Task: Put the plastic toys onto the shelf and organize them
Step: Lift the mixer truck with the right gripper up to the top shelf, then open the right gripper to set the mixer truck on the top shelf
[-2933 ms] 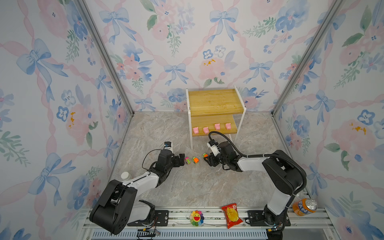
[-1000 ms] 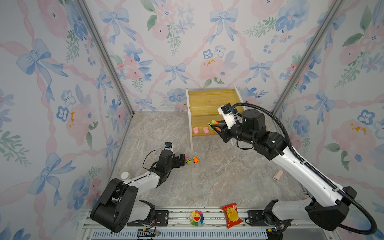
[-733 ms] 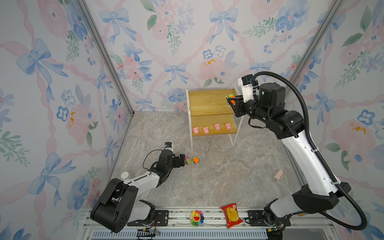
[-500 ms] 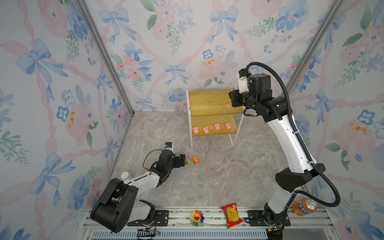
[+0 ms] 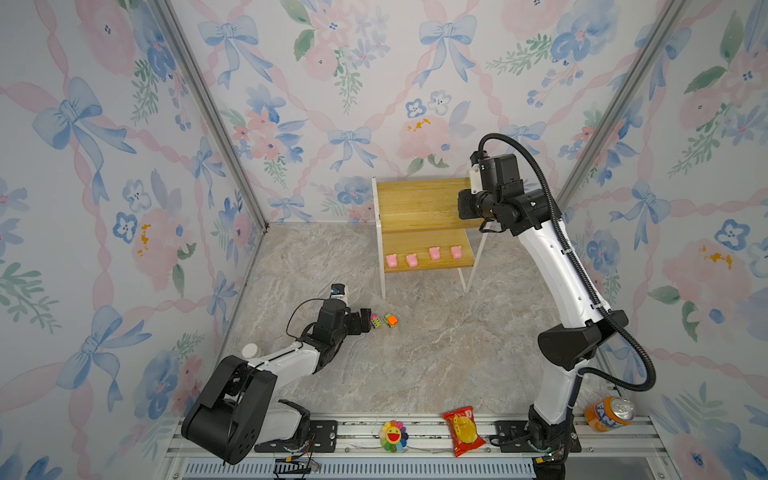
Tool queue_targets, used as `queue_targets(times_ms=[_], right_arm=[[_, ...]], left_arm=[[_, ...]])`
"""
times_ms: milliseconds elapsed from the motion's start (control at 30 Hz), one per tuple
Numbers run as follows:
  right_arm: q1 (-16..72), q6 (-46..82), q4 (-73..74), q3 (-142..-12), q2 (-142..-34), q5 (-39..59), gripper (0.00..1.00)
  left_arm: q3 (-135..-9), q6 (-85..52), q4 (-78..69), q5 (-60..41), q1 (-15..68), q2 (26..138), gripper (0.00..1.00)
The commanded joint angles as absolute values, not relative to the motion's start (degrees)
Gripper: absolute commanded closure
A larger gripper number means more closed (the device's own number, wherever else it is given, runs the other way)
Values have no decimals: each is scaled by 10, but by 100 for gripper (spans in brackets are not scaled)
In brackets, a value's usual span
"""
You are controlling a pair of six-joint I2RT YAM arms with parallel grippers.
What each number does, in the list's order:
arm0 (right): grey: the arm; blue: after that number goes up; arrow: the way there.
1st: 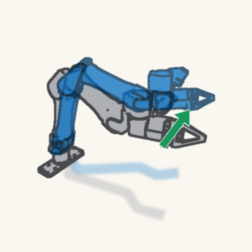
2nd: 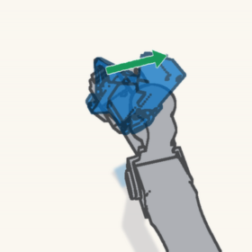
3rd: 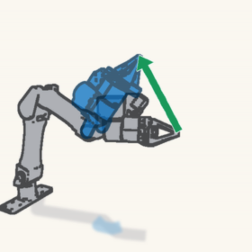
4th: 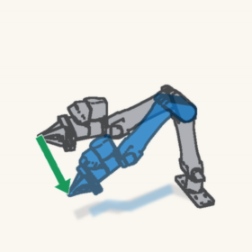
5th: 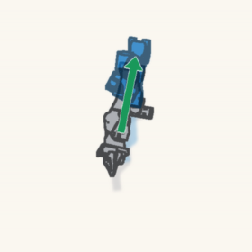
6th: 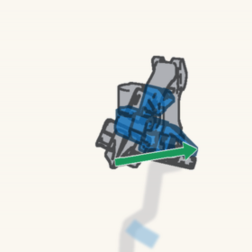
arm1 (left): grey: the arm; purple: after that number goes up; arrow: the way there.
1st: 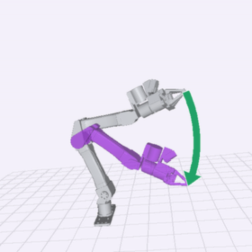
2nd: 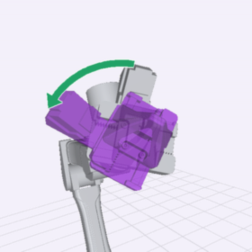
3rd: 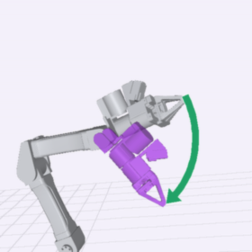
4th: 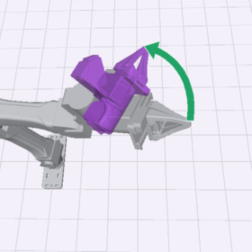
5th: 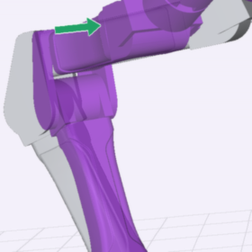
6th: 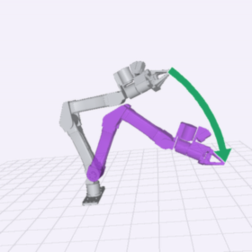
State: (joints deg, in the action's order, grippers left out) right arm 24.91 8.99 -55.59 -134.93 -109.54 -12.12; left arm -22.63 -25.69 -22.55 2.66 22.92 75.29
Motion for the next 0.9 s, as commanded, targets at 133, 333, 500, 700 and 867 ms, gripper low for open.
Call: queue_targets(times_ms=[133,333,500,700,867], right_arm=[[241,93,-538,-1311,-1071,-129,66],[239,87,-533,-1305,-1067,-126,66],[239,83,-534,-1306,-1059,-125,58],[244,68,-531,-1286,-1017,-128,39],[270,34,-511,-1223,-927,-120,37]], left_arm=[[-243,-250,-219,16,233,765,2],[-243,-253,-219,17,234,762,2],[-246,-254,-219,16,235,764,2],[-250,-253,-219,15,236,766,2],[-251,-252,-216,18,237,765,2]])
